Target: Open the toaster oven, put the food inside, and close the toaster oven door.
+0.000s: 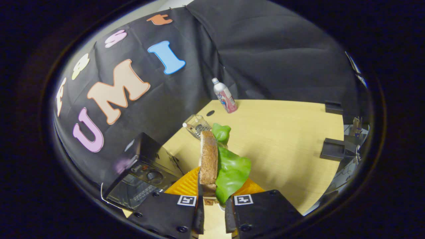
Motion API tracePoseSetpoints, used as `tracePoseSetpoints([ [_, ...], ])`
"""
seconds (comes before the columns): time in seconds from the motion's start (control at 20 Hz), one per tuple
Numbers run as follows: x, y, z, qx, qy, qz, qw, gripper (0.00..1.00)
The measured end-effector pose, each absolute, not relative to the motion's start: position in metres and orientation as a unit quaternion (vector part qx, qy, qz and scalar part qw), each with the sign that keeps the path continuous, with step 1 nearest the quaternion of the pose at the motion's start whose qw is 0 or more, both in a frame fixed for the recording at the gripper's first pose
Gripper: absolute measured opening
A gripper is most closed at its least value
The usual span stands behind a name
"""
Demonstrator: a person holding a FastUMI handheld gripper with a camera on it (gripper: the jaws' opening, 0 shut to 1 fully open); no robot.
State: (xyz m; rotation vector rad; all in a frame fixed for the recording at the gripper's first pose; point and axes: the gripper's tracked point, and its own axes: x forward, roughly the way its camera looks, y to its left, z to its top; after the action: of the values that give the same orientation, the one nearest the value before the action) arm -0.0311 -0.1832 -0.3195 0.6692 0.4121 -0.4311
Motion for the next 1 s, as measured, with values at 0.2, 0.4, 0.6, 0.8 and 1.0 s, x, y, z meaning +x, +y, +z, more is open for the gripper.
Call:
tracePoseSetpoints([
  [0.2, -0.036, -0.167, -0.291, 0.353, 0.16, -0.197, 0.9, 0.27],
  [0.4, -0.047, -0.146, -0.271, 0.386, 0.134, -0.183, 0.894, 0.26],
  [0.6, -0.062, -0.109, -0.268, 0.396, 0.144, -0.158, 0.893, 0.26],
  [0.8, -0.072, -0.062, -0.279, 0.395, 0.178, -0.124, 0.893, 0.27],
  [1.0, -0.074, -0.011, -0.291, 0.402, 0.206, -0.081, 0.889, 0.27],
])
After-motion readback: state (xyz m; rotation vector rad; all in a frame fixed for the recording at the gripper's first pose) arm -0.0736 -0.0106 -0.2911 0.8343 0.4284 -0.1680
